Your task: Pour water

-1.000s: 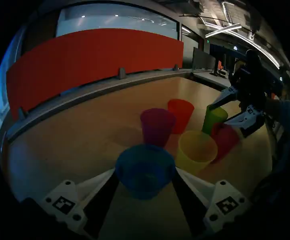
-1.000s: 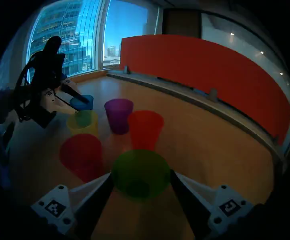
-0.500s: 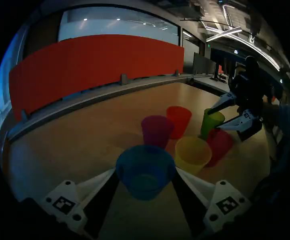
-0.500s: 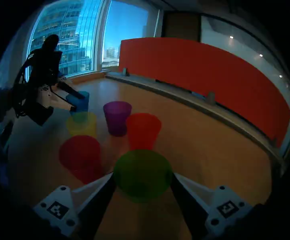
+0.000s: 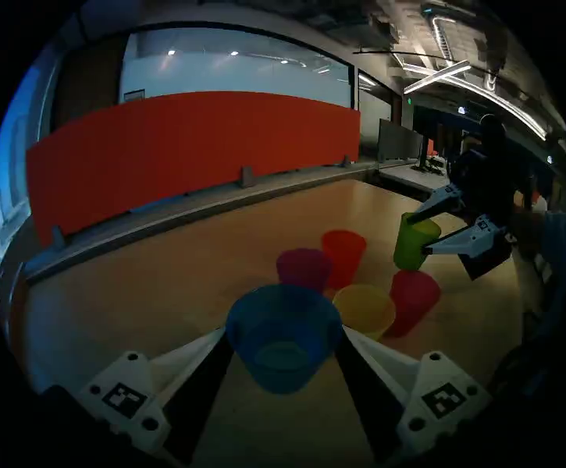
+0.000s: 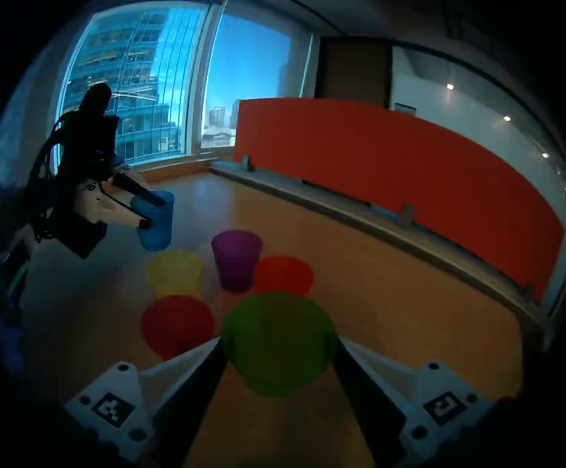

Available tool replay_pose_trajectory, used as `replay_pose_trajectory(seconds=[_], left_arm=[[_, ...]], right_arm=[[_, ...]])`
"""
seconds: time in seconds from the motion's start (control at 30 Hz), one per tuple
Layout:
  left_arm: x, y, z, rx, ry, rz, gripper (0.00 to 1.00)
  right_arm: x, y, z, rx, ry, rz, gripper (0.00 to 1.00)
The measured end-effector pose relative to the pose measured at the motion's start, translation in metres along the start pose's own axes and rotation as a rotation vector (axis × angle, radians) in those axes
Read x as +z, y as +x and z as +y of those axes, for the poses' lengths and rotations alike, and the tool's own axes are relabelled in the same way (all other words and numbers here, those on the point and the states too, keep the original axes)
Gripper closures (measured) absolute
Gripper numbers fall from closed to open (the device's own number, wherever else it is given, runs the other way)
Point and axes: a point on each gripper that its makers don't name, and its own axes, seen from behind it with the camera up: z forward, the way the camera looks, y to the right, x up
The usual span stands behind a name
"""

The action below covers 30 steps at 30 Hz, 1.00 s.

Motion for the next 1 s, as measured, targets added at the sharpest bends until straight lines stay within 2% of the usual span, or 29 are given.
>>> replay_pose_trajectory(seconds=[0.6,1.0], left_arm=[[-0.043,0.033,0.0,0.016,0.034,0.109,0.14],[-0.062,0.046,0.002,0.02,0.046,0.167,0.14]], right_arm=[[-0.029,0.057,-0.019,-0.007,0.006,0.139,0.07],[-0.043,0.088,-0.029,0.002,0.008,0.248,0.07]])
